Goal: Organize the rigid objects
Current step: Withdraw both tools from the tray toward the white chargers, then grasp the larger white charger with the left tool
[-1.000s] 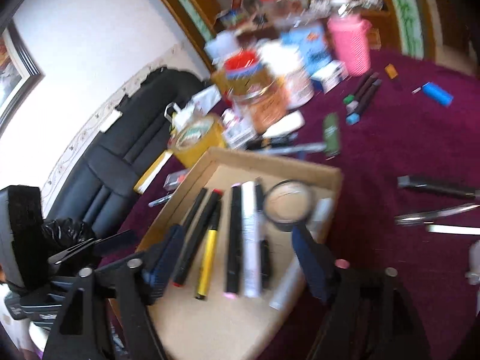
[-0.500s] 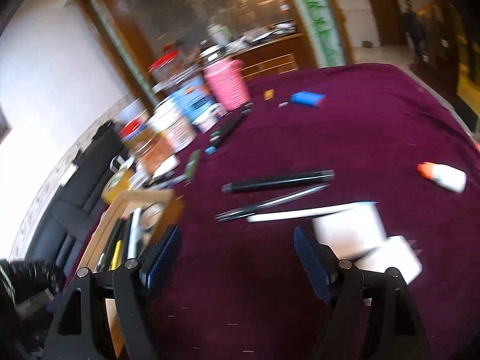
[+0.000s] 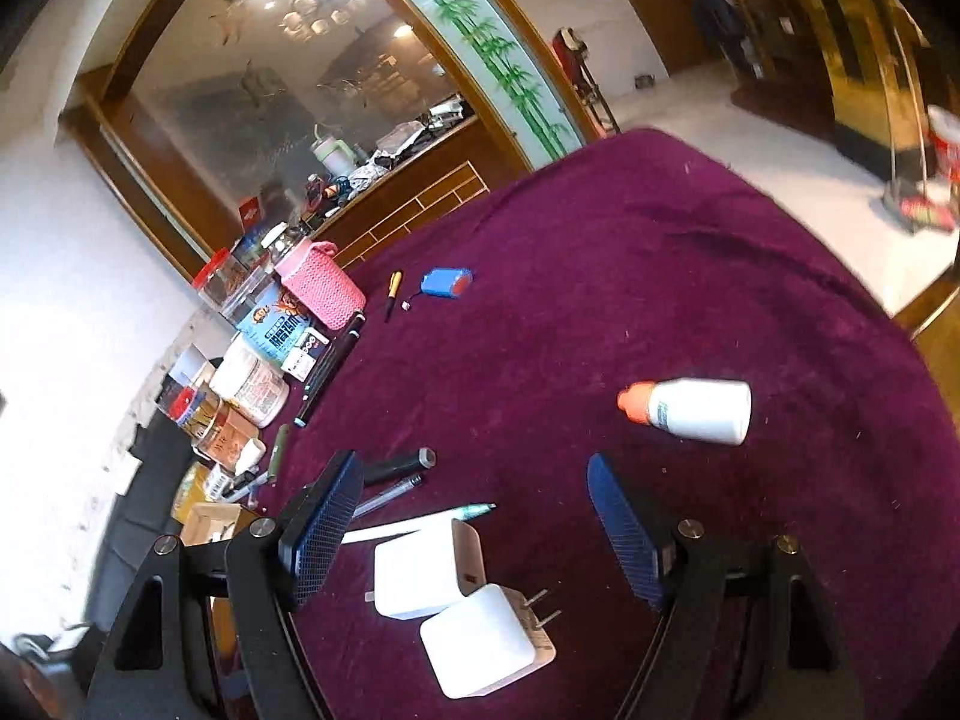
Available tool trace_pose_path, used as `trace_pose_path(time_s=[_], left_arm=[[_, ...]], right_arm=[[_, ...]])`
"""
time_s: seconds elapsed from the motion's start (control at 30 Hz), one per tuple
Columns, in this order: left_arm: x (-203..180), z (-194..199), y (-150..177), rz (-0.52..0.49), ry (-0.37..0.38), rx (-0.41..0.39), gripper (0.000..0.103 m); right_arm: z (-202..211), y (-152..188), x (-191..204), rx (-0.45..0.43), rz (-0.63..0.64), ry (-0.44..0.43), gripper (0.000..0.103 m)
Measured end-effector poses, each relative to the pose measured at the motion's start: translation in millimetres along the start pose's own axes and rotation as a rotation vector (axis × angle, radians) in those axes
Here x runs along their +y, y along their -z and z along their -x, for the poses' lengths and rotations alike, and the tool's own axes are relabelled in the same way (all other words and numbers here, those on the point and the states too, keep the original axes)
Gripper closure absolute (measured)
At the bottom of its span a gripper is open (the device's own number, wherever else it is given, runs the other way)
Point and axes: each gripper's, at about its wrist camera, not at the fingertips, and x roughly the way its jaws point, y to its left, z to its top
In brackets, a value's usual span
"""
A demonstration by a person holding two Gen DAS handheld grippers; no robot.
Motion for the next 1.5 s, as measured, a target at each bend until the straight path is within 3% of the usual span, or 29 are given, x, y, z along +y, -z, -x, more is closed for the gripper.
trace_pose_path(time_s=[0.17, 0.27, 0.43, 0.57, 0.63, 0.7, 0.73, 0.77, 0.83, 0.9, 1.0, 1.07, 1.2, 1.47, 1.5], left_arm=[[-5, -12, 5, -0.021, -0.025, -0.003, 0.009], [-4, -14, 4, -0.019, 0.014, -0.001, 0.001], [5, -10, 6, 0.029, 0.082, -0.029, 0.001], [13, -7, 6, 0.078, 0.144, -0.057, 0.001], [16, -6, 6, 0.092, 0.161, -0.064, 0.001], [15, -5, 7, 0.094, 0.165, -0.065, 0.001], [15, -5, 7, 0.093, 0.165, -0.065, 0.001], [15, -5, 7, 0.094, 0.166, -0.066, 0.001], [16, -4, 8, 0.097, 0.17, -0.067, 0.001], [15, -4, 8, 0.095, 0.166, -0.064, 0.001], [7, -5, 1, 0.088, 0.112, -0.013, 0.001], [1, -6, -13, 0.096, 0.14, 0.008, 0.001], [-10, -7, -49, 0.086, 0.048, -0.054, 0.001], [-20, -73, -87, 0.068, -0.111, 0.044, 0.001], [-19, -78, -86, 0.058, -0.133, 0.048, 0.005]], right_arm=[[-23, 9, -10, 0.109, -0.044, -0.072, 0.022], [-35, 13, -7, 0.147, -0.048, -0.104, 0.022], [-61, 19, 4, 0.224, -0.053, -0.173, 0.018], [-67, 30, 21, 0.294, -0.01, -0.34, 0.014], [-64, 37, 41, 0.341, 0.05, -0.47, 0.014], [-64, 49, 62, 0.431, 0.101, -0.616, 0.014], [-68, 60, 74, 0.518, 0.118, -0.715, 0.014], [-68, 69, 85, 0.57, 0.148, -0.757, 0.014], [-61, 74, 96, 0.549, 0.221, -0.718, 0.014], [-56, 70, 92, 0.504, 0.207, -0.69, 0.014], [-50, 52, 62, 0.386, 0.108, -0.584, 0.012], [-45, 41, 37, 0.322, 0.02, -0.53, 0.012], [-38, 22, 1, 0.222, -0.119, -0.479, 0.011], [-31, 13, -23, 0.18, -0.222, -0.438, 0.011], [-31, 12, -24, 0.179, -0.222, -0.433, 0.011]])
